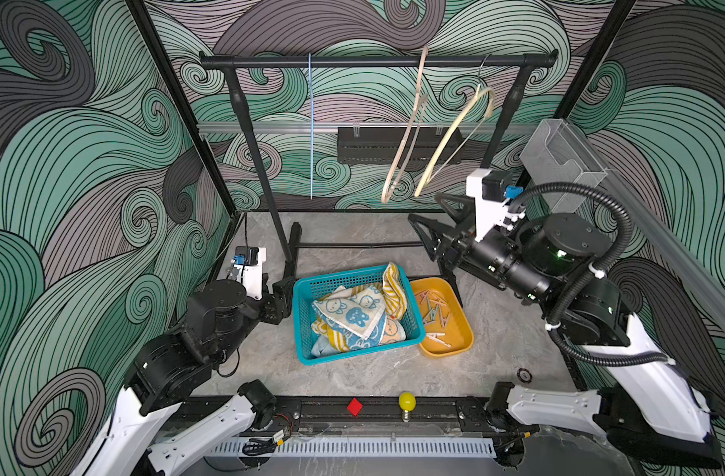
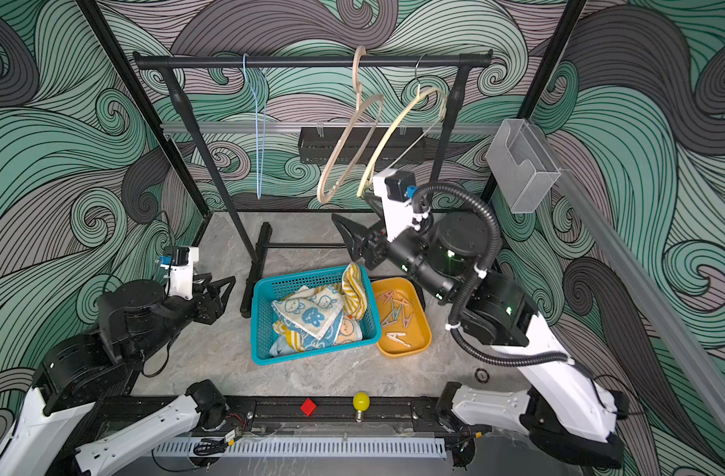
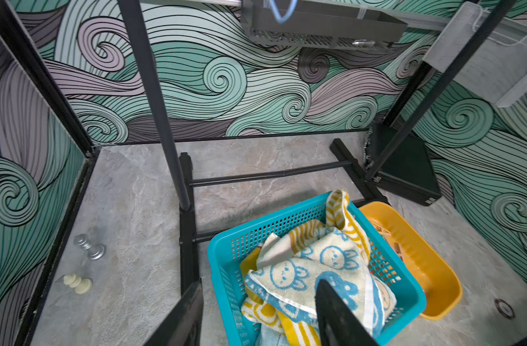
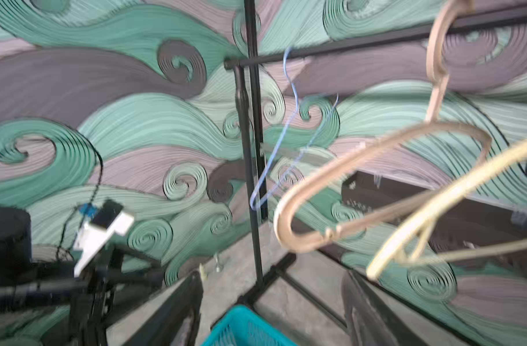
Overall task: Remove the clothespins securing towels to the hanger
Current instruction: Reset both arms
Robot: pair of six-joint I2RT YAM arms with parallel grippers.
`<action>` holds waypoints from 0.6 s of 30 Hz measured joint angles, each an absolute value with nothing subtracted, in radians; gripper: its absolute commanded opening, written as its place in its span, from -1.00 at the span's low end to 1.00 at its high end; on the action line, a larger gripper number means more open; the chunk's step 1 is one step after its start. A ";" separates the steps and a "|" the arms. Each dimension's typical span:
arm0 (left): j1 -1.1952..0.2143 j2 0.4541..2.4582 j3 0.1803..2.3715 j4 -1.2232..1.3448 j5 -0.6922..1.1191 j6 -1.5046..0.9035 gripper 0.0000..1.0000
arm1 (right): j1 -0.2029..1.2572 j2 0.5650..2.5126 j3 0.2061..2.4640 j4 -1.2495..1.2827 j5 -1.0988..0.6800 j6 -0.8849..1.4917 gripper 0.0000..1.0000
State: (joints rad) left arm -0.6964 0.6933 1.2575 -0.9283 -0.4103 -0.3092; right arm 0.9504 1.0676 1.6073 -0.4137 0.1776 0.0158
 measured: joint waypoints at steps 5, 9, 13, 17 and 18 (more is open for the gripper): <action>-0.696 0.692 1.182 -0.880 -0.505 -0.316 0.28 | 0.892 0.888 1.278 -0.379 0.227 0.036 0.62; -0.696 0.701 1.119 -0.837 -0.563 -0.322 0.51 | 0.797 0.781 1.065 -0.366 0.255 0.073 0.76; -0.696 0.740 1.081 -0.815 -0.636 -0.349 0.69 | 0.713 0.735 0.935 -0.351 0.272 0.100 0.85; -0.696 0.787 1.042 -0.801 -0.728 -0.394 0.95 | 0.637 0.758 0.865 -0.324 0.274 0.121 0.90; -0.696 0.799 1.032 -0.796 -0.756 -0.403 0.97 | 0.617 0.772 0.847 -0.311 0.274 0.125 0.92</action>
State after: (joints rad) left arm -0.6964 0.7990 1.0317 -0.7963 -0.7559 -0.4030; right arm 0.6170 0.7723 0.8474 -0.3111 0.2737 0.1246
